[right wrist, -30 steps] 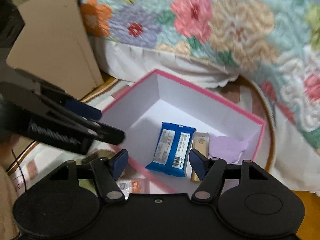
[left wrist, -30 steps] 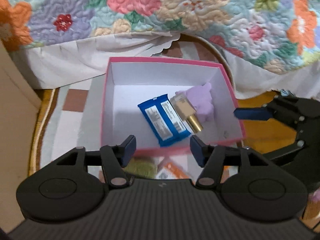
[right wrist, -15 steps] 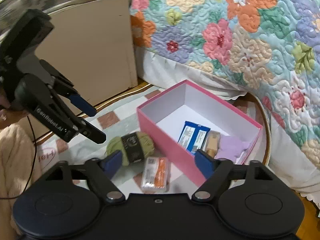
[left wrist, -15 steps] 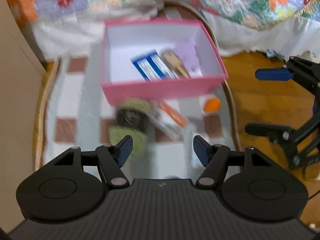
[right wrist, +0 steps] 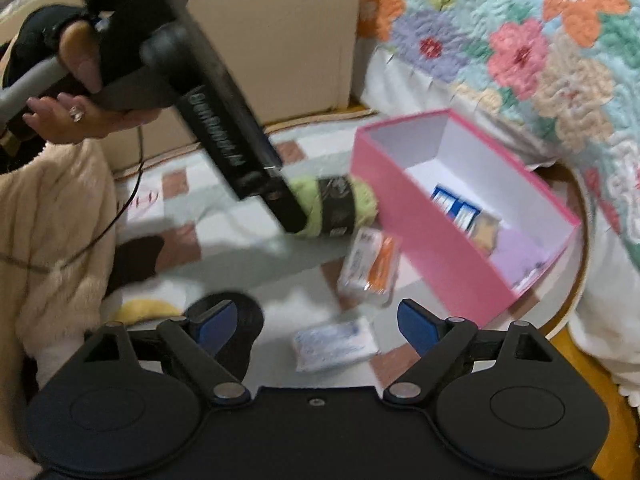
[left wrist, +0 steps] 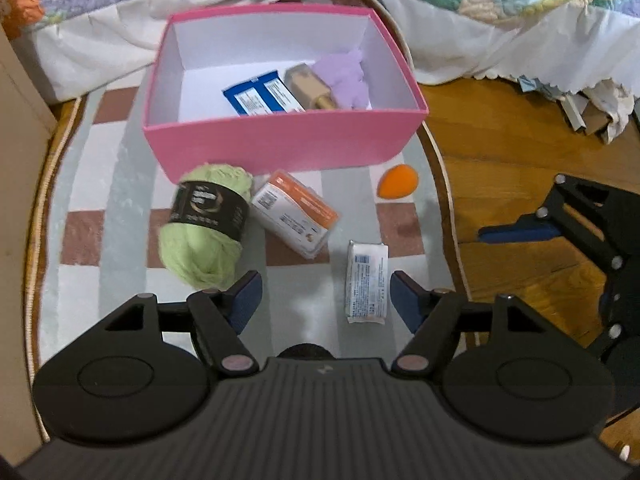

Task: Organize objects
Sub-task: 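Lift the left tool out of the box toward the white wipe packet, then lower the left tool onto the white wipe packet and close it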

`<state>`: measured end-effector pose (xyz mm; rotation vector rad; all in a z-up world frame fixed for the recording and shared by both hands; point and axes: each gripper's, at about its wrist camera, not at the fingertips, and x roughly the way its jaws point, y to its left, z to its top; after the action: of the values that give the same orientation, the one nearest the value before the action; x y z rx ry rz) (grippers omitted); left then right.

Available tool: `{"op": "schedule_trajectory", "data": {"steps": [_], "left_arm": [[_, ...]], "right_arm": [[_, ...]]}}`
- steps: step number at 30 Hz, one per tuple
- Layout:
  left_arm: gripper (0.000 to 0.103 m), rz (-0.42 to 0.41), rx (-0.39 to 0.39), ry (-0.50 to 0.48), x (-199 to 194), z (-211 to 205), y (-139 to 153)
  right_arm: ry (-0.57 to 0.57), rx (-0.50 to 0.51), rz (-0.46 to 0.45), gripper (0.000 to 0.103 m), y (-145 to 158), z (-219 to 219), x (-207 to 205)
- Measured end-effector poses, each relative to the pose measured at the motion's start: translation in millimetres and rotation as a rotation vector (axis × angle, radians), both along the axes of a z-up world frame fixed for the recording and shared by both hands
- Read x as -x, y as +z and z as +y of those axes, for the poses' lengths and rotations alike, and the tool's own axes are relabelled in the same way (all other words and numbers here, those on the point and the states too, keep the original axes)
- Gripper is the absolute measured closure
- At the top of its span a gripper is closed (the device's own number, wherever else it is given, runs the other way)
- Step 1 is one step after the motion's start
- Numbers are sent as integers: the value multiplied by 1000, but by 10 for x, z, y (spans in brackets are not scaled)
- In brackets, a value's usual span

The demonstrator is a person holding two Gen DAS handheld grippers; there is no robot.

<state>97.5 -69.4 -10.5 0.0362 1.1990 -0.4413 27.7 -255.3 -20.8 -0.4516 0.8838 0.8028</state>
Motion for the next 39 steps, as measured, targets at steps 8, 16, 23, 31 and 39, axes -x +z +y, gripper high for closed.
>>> {"op": "schedule_trajectory", "data": {"steps": [8,16,23,31,39], "left_arm": [[35,-2,82,49,120,-23,-491],[37,-12,189,126,280,66,-778],[39,54,225,198,259,123,-1056],[58,63,289,248,347,111,-1269],[76,90,325,274,399,115,-1411]], "right_arm": [[87,161,-75,13,-470,169,65],[116,210,-76,13,-845,283,-65],[73,242,-20,13,-1014,243,-249],[77,225,57,13,-1184,232,-381],[16,166,82,17,-1287,190,-423]]}}
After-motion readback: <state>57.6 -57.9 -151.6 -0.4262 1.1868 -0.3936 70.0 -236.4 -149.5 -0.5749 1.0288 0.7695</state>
